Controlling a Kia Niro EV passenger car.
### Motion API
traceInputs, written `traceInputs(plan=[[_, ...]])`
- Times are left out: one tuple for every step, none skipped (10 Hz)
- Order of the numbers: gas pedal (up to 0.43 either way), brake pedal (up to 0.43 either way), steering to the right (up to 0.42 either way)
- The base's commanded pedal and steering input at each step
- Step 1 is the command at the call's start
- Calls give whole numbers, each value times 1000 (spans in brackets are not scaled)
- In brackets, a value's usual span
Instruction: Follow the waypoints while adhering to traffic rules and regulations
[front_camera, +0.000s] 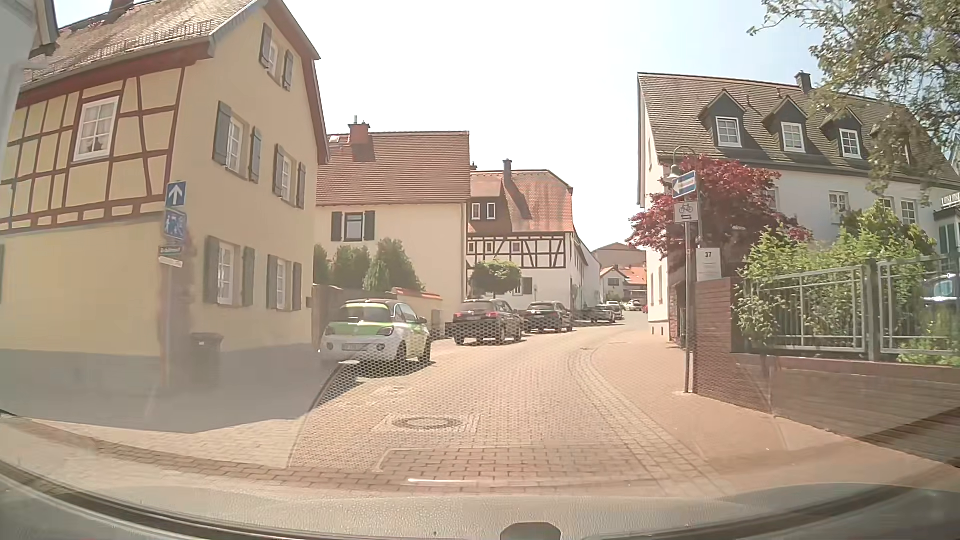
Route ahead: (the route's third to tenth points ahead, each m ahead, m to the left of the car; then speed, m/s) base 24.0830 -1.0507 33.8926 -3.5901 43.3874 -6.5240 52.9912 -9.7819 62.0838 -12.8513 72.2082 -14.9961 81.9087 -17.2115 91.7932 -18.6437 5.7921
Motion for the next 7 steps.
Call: traceInputs(plan=[[0,0,42],[0,0,40],[0,0,42],[0,0,46],[0,0,50],[0,0,53],[0,12,54]])
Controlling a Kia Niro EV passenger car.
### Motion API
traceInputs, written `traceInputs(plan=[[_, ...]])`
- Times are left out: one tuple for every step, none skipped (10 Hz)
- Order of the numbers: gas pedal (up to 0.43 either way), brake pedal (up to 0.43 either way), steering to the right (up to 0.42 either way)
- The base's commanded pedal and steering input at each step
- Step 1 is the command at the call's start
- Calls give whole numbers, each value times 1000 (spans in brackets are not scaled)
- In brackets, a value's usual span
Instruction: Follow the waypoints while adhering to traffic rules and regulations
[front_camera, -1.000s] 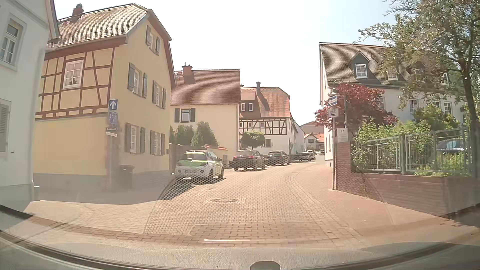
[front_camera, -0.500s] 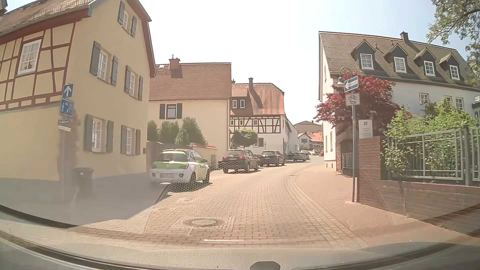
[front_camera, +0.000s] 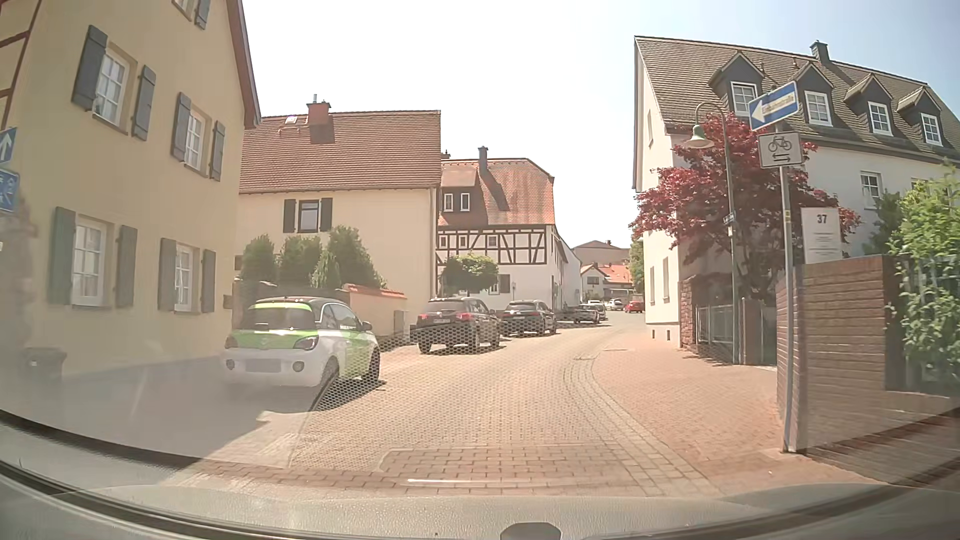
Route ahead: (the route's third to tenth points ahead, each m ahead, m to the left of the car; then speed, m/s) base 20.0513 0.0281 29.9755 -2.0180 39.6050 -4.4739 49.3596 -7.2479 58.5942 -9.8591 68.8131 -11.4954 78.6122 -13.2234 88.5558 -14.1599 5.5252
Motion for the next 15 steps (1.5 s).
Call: traceInputs(plan=[[0,43,58],[0,91,60],[0,116,61],[0,140,60],[0,140,61],[0,152,62],[0,152,61],[0,152,60],[0,152,60],[0,140,61],[0,116,60],[0,0,60],[0,0,60],[0,0,61],[0,0,60]])
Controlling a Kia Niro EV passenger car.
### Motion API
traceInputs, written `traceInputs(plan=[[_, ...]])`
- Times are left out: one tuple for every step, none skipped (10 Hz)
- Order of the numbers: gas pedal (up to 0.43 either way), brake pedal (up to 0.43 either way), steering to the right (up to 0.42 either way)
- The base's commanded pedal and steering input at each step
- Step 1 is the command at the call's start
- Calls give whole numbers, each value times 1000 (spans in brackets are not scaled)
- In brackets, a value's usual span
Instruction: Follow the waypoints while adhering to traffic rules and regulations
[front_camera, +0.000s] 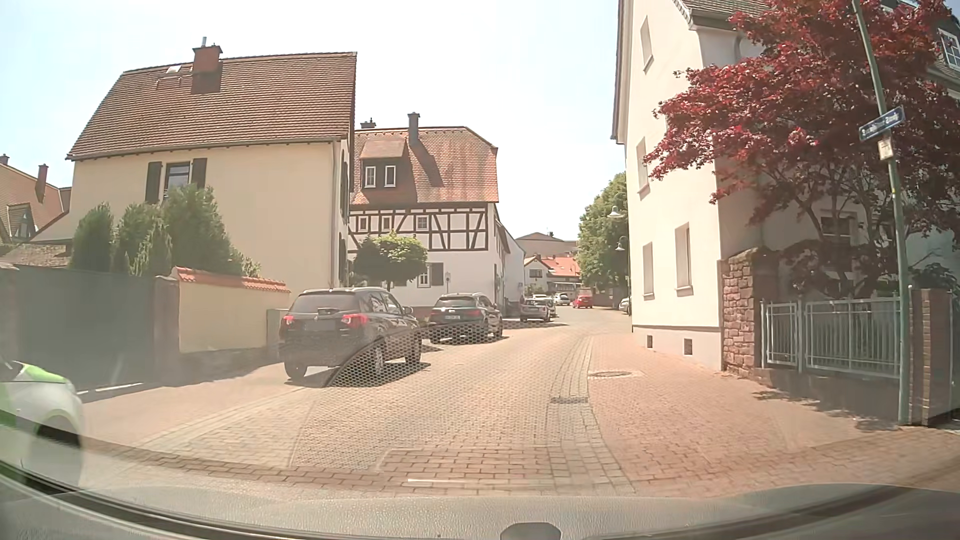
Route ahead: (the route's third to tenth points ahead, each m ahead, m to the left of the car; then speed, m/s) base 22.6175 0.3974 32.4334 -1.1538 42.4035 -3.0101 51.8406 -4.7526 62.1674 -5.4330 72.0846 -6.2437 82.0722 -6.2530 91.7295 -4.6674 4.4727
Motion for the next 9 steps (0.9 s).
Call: traceInputs(plan=[[0,0,61],[0,0,61],[47,0,59],[98,0,55],[130,0,51],[130,0,44],[130,0,36],[138,0,28],[138,0,25]])
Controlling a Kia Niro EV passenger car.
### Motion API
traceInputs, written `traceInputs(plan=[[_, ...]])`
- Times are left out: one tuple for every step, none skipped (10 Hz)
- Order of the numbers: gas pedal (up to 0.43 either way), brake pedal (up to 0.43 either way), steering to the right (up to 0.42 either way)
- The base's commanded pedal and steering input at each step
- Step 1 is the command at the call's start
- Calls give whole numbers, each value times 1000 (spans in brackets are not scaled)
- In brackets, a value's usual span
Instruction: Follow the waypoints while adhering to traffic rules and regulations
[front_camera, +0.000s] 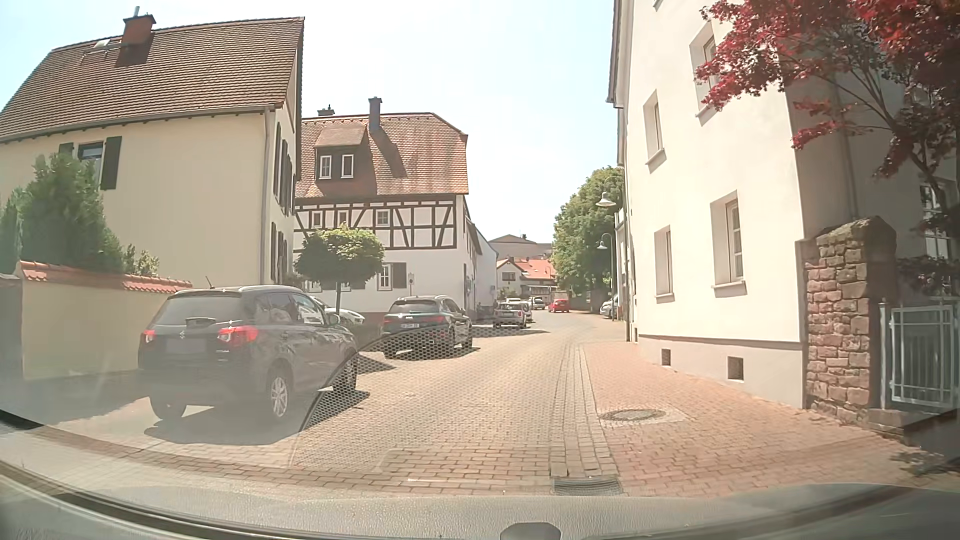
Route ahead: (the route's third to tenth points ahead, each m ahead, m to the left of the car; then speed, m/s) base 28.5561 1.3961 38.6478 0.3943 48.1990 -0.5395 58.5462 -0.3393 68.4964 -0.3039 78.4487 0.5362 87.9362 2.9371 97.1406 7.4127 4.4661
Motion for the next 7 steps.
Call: traceInputs(plan=[[150,0,25],[150,0,25],[150,0,26],[150,0,27],[150,0,32],[79,0,37],[20,0,42]])
